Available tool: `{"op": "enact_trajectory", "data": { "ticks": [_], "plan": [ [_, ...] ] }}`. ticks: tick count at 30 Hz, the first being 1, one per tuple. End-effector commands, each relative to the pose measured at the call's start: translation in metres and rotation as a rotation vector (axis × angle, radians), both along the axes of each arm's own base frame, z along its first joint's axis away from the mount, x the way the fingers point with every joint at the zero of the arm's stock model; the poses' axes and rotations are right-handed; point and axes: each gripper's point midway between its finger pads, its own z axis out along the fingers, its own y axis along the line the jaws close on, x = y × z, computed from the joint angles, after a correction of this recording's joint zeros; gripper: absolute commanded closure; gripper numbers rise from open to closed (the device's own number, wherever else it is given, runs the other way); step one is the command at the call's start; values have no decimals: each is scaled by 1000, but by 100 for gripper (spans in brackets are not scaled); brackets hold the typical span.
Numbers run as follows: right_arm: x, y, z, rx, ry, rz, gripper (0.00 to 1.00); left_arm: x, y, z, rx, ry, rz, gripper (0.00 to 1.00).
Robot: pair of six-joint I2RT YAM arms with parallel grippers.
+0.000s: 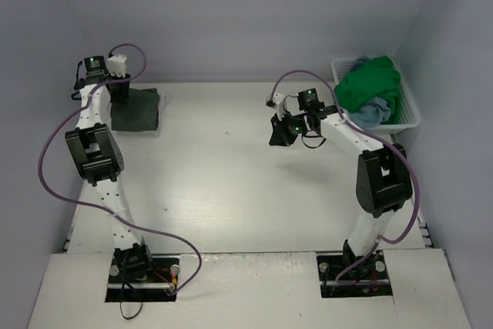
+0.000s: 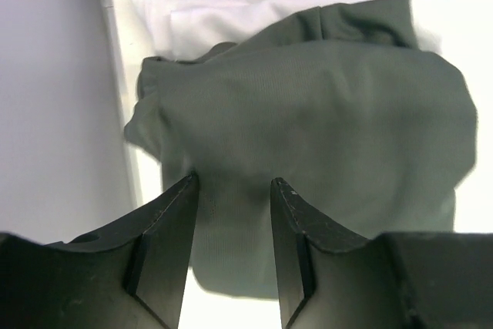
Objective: Fold and stack the t-shirts
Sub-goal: Put the neatly folded tshirt into the corner of the board with the left arm
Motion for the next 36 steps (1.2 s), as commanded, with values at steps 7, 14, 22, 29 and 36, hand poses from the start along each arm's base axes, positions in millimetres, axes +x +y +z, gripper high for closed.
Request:
{"op": "enact_trajectory", "data": {
  "ticks": [7, 14, 22, 29, 36],
  "plan": [
    [-6, 10, 8, 42, 6, 38, 100, 36, 8, 3, 29, -84, 50, 77],
    [-6, 9, 4, 38, 14, 38, 100, 40, 15, -32, 112, -14, 91, 77],
    [-6, 9, 1, 29, 18, 36, 100, 34, 0, 1, 82, -75, 68, 73],
    [-5, 8, 0, 21, 14, 31, 100, 24, -16, 81, 77, -180, 52, 69],
    [-6, 9, 2, 22, 10, 34, 100, 18, -33, 121, 92, -235, 46, 67]
  ]
}}
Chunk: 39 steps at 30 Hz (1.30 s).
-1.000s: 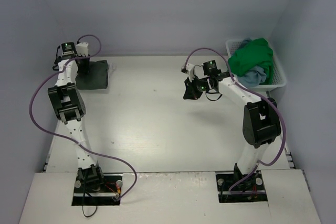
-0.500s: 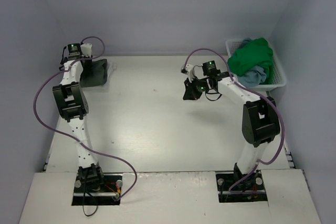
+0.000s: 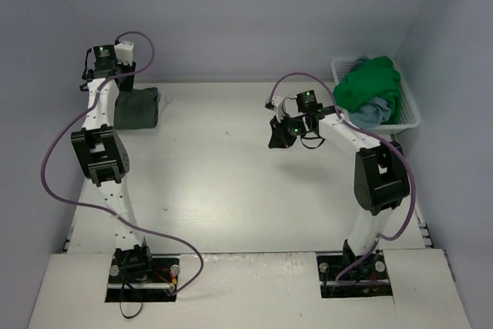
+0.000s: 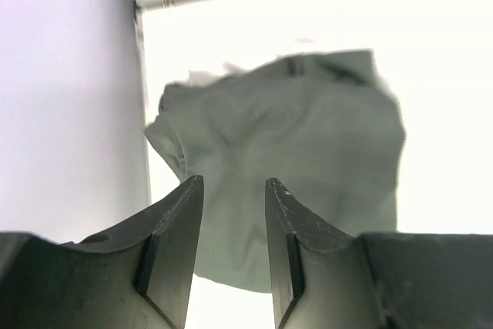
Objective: Fold and stack the t-shirts
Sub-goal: Put the neatly folded tshirt into the corner of the board with the left arm
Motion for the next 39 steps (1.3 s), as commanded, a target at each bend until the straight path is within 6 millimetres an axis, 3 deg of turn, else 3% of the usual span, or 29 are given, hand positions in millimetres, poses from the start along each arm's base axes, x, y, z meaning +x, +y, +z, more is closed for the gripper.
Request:
{"op": "enact_trajectory", "data": {
  "ticks": [1, 3, 6, 10, 12, 16, 23, 27, 30, 35, 38, 39],
  "plan": [
    [-1, 5, 12, 20, -29, 18, 100, -1, -14, 87, 14, -167, -6, 67],
    [-1, 5, 15, 24, -33, 18, 100, 0, -27, 85, -6, -167, -37, 67],
    [-2, 6, 16, 30, -32, 23, 100, 5, -38, 66, -1, -139, -59, 67],
    [-3, 7, 18, 33, -35, 27, 100, 14, -44, 27, -11, -75, -64, 67],
    [-4, 7, 18, 34, -35, 29, 100, 18, -45, 17, -7, -62, -61, 67],
    [-4, 7, 17, 30, -35, 29, 100, 19, -42, -27, -8, 24, -54, 67],
    [-4, 7, 14, 29, -27, 27, 100, 12, -41, -46, -1, 67, -54, 67],
    [-3, 6, 16, 25, -35, 26, 100, 10, -39, -26, 7, 38, -45, 67],
    [-2, 5, 15, 19, -38, 20, 100, 9, -41, 7, 3, -21, -43, 67],
    [8, 1, 20, 0, -66, -25, 100, -3, -54, 78, -46, -134, -54, 67],
    [17, -6, 31, -10, -106, -55, 79, -18, -72, 111, -81, -163, -106, 66],
    [22, -11, 36, -22, -130, -79, 73, -30, -89, 119, -117, -148, -161, 63]
  ]
}}
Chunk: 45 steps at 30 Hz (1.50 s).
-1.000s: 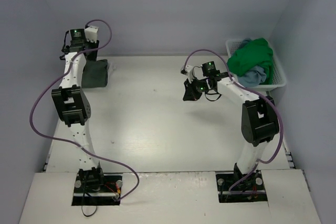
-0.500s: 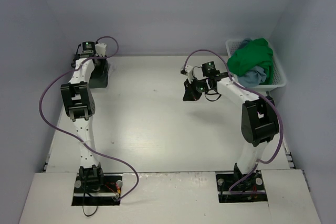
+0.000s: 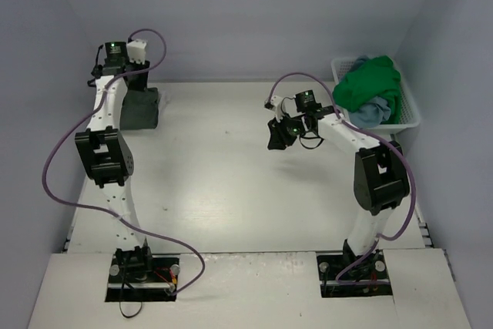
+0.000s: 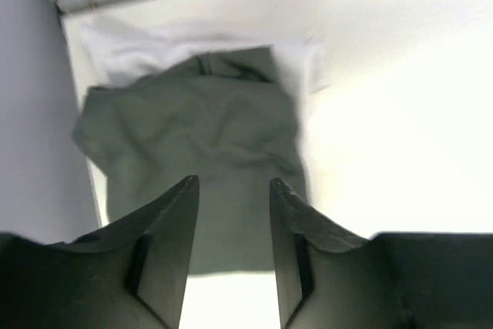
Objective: Fold and stack the t-shirts
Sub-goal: Put the neatly folded tshirt into the corner of the board with the left arm, then grab crumpled tshirt from bin with the right arm
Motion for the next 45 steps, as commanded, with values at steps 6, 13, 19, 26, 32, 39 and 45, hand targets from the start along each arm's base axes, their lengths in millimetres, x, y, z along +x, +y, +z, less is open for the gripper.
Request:
{"op": "enact_trajectory", "data": {
  "ticks": [6, 13, 19, 26, 32, 39, 45],
  "plan": [
    [61, -51, 79, -61, -282, -269, 55, -77, -87, 128, -201, -102, -225, 61],
    [95, -147, 155, -227, -509, -639, 51, -163, -129, 147, -319, -66, -357, 53],
    [100, -213, 198, -303, -606, -833, 50, -210, -136, 162, -325, -73, -386, 53],
    [92, -267, 190, -451, -590, -991, 48, -234, -123, 145, -250, -75, -342, 53],
    [87, -270, 168, -495, -547, -975, 44, -248, -127, 128, -275, -41, -342, 53],
    [97, -271, 152, -508, -520, -958, 44, -256, -120, 120, -226, -38, -341, 53],
    [118, -272, 135, -523, -492, -952, 44, -257, -120, 116, -222, -36, -341, 53]
  ]
}}
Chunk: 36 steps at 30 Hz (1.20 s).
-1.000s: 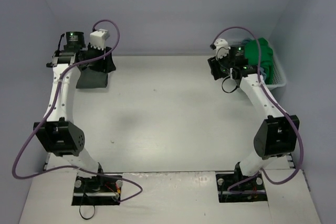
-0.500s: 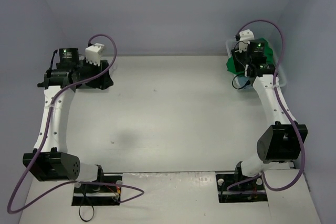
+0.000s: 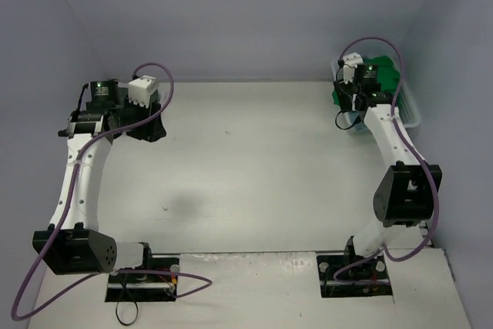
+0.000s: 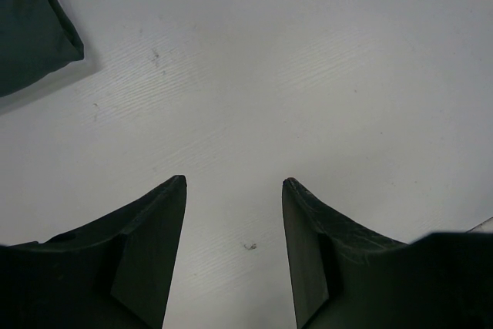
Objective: Fold and stack the t-shirts
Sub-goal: Grab crumpled tshirt from bin with the right arm
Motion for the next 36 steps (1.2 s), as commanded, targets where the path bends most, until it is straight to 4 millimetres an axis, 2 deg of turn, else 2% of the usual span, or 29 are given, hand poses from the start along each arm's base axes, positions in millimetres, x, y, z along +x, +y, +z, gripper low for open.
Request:
{"op": "enact_trajectory", "data": {
  "ticks": [1, 3, 5, 6, 11, 16, 18, 26, 31, 36],
  "plan": [
    [26, -5, 12, -15, -61, -18, 44, 5, 3, 21, 27, -101, -9, 53],
    [33, -6, 2, -17, -47, -24, 44, 6, 4, 20, 32, -102, -9, 53],
    [41, -7, 4, -19, -56, -30, 44, 8, 4, 18, 29, -96, -9, 53],
    [44, -7, -2, -21, -46, -32, 44, 9, 4, 18, 28, -95, -8, 52],
    [56, -7, 2, -27, -66, -40, 45, 13, 4, 13, 28, -91, -4, 53],
    [58, -14, 5, -58, -88, -63, 48, 13, 6, 16, 29, -102, 6, 53],
    [57, -17, 2, -77, -87, -72, 54, 13, 6, 18, 29, -107, 7, 53],
    [59, -25, -9, -115, -82, -95, 65, 9, 7, 24, 31, -117, 18, 53],
    [62, -29, -12, -138, -82, -104, 65, 8, 7, 20, 37, -102, 16, 52],
    [62, -34, -24, -164, -53, -109, 69, 8, 7, 18, 34, -94, 19, 52]
  ]
}}
